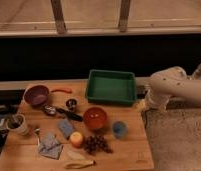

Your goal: Place towel in red bowl

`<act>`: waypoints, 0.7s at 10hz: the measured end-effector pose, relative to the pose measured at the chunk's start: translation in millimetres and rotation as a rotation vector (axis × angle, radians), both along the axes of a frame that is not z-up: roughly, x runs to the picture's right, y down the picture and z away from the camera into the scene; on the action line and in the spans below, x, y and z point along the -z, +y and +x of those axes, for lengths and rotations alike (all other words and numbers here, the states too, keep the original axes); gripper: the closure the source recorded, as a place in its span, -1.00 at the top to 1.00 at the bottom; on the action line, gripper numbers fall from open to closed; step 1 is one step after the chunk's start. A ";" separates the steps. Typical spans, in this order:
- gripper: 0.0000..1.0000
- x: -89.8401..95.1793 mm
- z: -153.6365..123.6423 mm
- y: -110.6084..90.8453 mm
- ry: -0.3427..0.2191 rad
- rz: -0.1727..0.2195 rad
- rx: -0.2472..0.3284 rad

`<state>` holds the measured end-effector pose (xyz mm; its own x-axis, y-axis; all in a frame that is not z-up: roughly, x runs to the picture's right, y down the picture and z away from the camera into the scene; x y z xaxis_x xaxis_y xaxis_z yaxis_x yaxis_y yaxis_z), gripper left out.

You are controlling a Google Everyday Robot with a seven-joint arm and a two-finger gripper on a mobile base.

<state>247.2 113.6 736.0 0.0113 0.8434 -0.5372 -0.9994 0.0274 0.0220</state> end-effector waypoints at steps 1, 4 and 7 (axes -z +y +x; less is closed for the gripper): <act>0.38 2.0 -28.6 1.7 -0.046 0.004 0.049; 0.38 11.6 -116.0 2.5 -0.169 0.025 0.168; 0.38 36.9 -206.6 10.4 -0.309 0.052 0.299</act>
